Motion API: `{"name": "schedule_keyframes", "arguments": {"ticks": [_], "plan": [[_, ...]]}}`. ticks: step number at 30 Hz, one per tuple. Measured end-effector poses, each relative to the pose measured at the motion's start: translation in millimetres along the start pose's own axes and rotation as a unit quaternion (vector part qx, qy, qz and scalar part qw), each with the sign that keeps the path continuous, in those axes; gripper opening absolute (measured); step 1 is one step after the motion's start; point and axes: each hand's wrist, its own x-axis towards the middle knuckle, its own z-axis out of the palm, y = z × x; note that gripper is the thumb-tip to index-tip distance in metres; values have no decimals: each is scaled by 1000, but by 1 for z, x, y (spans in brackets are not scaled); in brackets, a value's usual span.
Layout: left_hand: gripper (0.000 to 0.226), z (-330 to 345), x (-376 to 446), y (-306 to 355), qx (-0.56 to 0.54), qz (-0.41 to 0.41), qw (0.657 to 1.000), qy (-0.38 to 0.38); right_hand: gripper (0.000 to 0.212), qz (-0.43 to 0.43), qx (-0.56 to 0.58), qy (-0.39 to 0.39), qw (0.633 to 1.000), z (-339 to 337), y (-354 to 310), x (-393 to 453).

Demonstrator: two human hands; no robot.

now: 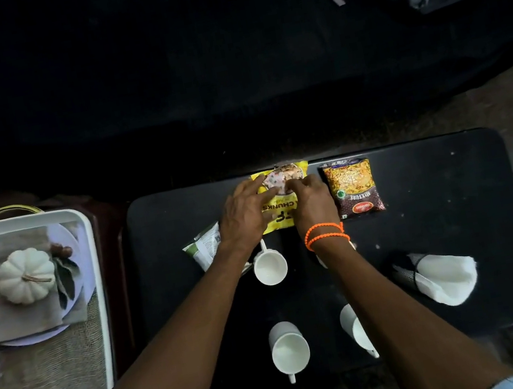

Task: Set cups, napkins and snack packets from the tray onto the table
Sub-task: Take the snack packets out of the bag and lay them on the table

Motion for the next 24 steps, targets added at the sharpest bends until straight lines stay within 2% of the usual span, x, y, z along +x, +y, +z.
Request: {"name": "schedule_keyframes", "arguments": {"ticks": [2,5,7,9,11,13,17,19,22,24], "plan": [[61,-3,1,-3,-17,8,1000,-5,49,3,-6,3,1000,0,-2,0],[59,-11,0,-11,-108,-5,994,-4,48,13,-14,-4,1000,-3,-5,1],[57,-18,-6,-19,-176,-48,982,40,51,19,-23,-2,1000,-7,-10,1],[48,-25,-22,-33,-224,-118,960,120,57,1,7,29,1000,-9,-22,0],[40,-27,-44,-48,-259,-210,921,203,56,-38,64,44,996,-8,-41,-4],[35,-24,-69,-58,-277,-321,873,241,48,-72,103,0,992,-2,-65,-7],[32,-6,-111,-66,-357,-490,772,193,34,-79,65,-148,984,22,-111,-15],[31,3,-121,-65,-410,-516,734,165,42,-51,31,-199,978,36,-126,-19],[22,6,-124,-62,-532,-496,674,135,42,9,58,-211,976,51,-141,-24],[25,2,-122,-63,-558,-486,661,125,40,41,100,-198,974,53,-147,-24]]}}
